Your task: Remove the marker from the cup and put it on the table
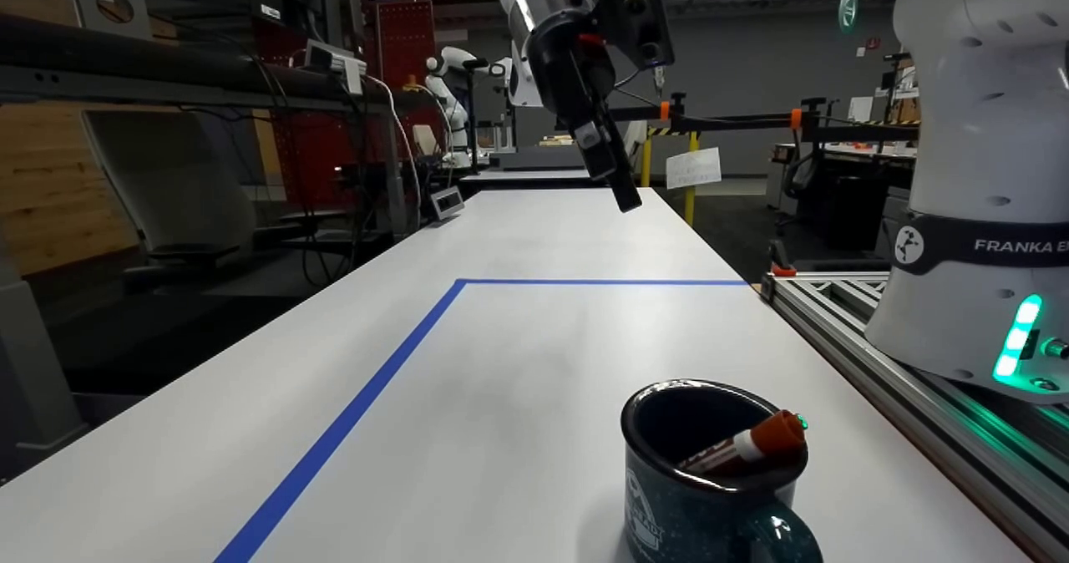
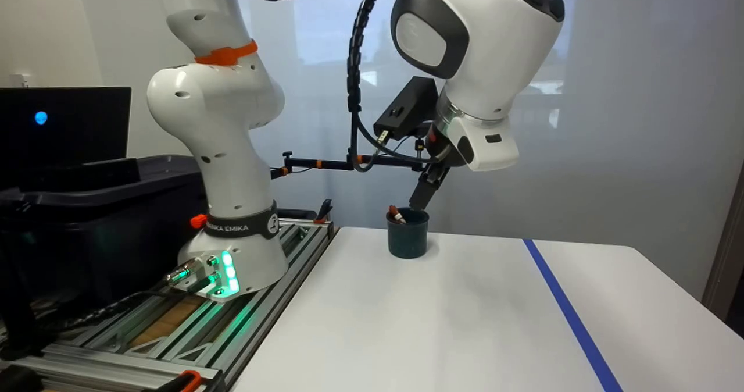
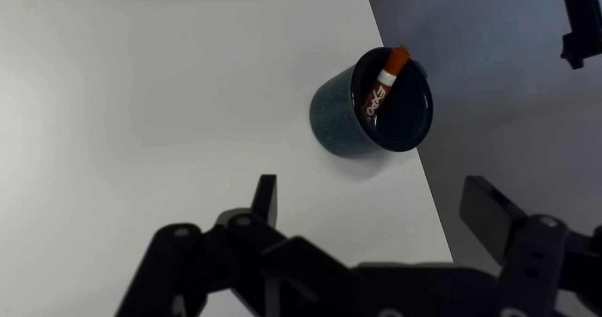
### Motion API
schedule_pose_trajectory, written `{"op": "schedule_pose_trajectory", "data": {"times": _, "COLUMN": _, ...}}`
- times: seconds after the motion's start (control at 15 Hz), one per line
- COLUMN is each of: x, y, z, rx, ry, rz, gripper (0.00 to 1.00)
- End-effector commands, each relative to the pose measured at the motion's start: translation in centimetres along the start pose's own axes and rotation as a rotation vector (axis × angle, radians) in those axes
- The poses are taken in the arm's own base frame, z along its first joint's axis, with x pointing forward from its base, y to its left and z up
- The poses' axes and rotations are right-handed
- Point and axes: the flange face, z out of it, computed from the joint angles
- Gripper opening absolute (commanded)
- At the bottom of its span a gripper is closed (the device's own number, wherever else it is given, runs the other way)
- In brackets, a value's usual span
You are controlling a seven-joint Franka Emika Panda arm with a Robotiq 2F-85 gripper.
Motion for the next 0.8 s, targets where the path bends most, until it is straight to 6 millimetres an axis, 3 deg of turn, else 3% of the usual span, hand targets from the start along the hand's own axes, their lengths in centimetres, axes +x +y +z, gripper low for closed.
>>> {"op": "schedule_pose_trajectory", "data": {"times": 0.0, "x": 0.0, "y": 0.0, "z": -0.1, "rx": 0.000, "ry": -0.001, "rz": 0.001, "gripper": 1.00}}
{"op": "schedule_pose_trajectory", "data": {"times": 0.4, "x": 0.3, "y": -0.4, "z": 0.1, "rx": 0.007, "ry": -0.013, "rz": -0.015, "gripper": 1.00}}
{"op": "schedule_pose_trajectory", "data": {"times": 0.73, "x": 2.4, "y": -4.8, "z": 0.7, "rx": -0.100, "ry": -0.154, "rz": -0.070, "gripper": 1.00}}
